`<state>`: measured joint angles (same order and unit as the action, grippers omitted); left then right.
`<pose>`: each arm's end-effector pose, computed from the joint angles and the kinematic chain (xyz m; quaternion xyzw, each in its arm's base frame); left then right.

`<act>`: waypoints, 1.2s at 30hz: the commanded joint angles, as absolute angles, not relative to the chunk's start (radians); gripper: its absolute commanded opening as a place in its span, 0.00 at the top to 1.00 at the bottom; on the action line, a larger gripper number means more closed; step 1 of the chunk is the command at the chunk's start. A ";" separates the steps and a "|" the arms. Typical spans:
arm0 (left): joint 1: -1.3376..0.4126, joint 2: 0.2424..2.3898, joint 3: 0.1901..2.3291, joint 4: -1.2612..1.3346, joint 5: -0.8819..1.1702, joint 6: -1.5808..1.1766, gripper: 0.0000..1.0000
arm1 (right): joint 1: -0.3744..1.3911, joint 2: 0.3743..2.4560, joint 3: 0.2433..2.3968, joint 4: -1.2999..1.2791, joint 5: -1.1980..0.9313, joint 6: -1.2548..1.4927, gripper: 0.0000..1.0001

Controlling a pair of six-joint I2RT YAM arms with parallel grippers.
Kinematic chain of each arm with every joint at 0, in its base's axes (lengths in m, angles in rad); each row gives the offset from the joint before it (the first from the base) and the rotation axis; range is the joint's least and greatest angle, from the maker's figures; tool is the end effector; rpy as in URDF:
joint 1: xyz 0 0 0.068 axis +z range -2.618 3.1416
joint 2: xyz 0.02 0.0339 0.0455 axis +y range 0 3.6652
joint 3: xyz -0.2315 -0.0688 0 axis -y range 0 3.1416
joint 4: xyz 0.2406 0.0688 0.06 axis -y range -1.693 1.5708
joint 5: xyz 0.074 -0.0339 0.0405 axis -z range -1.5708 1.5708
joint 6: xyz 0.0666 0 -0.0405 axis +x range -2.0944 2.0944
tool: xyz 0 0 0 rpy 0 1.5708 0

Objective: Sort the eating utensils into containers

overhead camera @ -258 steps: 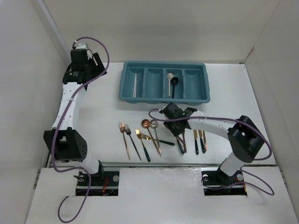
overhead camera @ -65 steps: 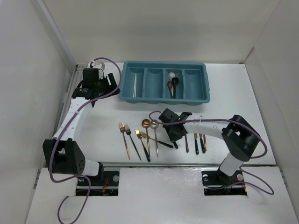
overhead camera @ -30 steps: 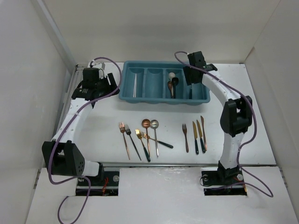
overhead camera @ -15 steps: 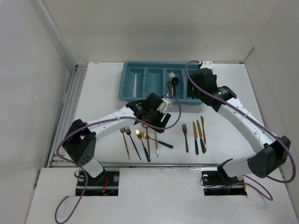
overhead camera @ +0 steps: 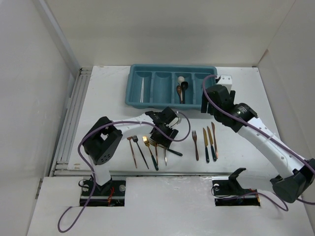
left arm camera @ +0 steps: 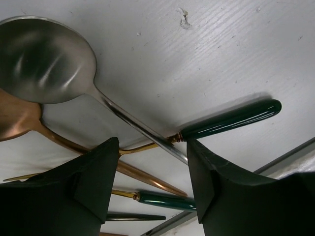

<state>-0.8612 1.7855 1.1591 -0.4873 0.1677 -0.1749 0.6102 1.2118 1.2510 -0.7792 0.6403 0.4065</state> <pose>0.2268 -0.2812 0.1219 0.3444 0.9076 -0.1827 0.1557 0.2447 0.1226 0.3137 0.0380 0.8769 -0.0651 0.4748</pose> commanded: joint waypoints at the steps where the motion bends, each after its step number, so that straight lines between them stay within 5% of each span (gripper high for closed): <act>1: -0.874 1.769 1.190 -0.468 0.167 -0.195 0.46 | 0.617 1.178 1.232 -0.781 0.684 0.431 0.20; 8: -0.874 1.839 1.239 -0.457 0.135 -0.195 0.58 | 0.617 1.169 1.232 -0.790 0.684 0.431 0.20; 19: -0.845 1.924 1.268 -0.457 0.149 -0.213 1.00 | 0.617 1.128 1.213 -0.819 0.684 0.431 0.20; 29: -0.836 1.892 1.500 -0.578 0.192 -0.158 1.00 | 0.607 1.108 1.213 -0.819 0.693 0.422 0.19; 36: -0.827 1.669 1.617 -0.495 0.230 -0.089 1.00 | 0.529 1.088 1.261 -0.695 0.580 0.422 0.19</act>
<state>-0.8352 1.8141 1.5322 -0.5499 0.2031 -0.1322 0.5652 1.1221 1.2114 -0.7921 0.6167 0.4187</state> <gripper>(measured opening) 0.055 0.808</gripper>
